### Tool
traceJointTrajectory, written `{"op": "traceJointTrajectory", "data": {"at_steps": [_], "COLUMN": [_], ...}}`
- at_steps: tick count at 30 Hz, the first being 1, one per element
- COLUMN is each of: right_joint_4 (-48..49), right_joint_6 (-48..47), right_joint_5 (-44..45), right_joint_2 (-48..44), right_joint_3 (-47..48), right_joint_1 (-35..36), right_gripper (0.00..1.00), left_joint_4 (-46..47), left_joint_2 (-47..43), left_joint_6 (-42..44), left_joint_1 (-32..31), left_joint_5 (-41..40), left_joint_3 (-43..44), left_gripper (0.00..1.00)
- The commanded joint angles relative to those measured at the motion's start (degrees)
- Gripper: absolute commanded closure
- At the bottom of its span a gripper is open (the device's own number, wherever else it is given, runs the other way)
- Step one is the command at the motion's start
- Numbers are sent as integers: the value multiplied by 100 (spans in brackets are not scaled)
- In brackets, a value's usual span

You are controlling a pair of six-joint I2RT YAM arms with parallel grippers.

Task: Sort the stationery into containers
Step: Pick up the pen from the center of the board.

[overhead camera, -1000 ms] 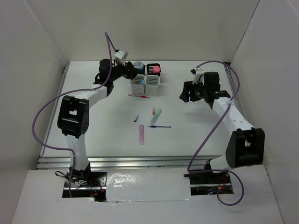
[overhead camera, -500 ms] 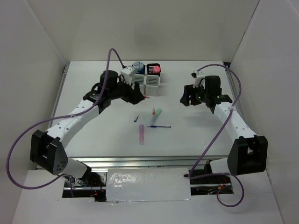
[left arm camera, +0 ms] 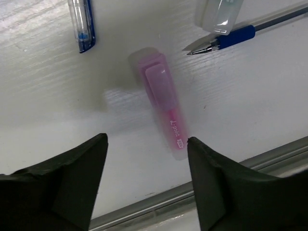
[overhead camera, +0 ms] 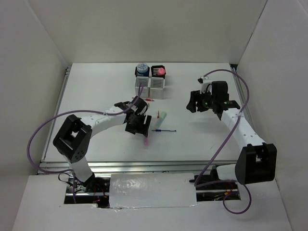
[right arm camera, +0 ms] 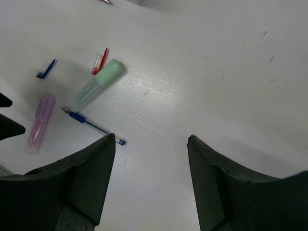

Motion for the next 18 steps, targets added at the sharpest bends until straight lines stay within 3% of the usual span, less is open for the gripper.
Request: {"op": "traceJointTrajectory", "data": {"at_steps": [1, 4, 11, 18], "right_joint_4": [7, 7, 25, 16], "right_joint_6": [-69, -78, -113, -122], "right_joint_5": [-18, -62, -106, -167], "right_joint_2": [-129, -76, -23, -14], "right_joint_3": [-46, -37, -46, -46], "right_joint_1": [-99, -135, -205, -240], "right_gripper": [32, 32, 31, 32], "left_joint_4": [-38, -56, -240, -346], "left_joint_2": [187, 406, 1022, 1277], "left_joint_6": [-240, -249, -284, -179], "left_joint_1": [-165, -200, -236, -332], "left_joint_5": [-302, -276, -372, -636], "left_joint_3": [260, 374, 822, 1122], "left_gripper": [24, 32, 37, 57]}}
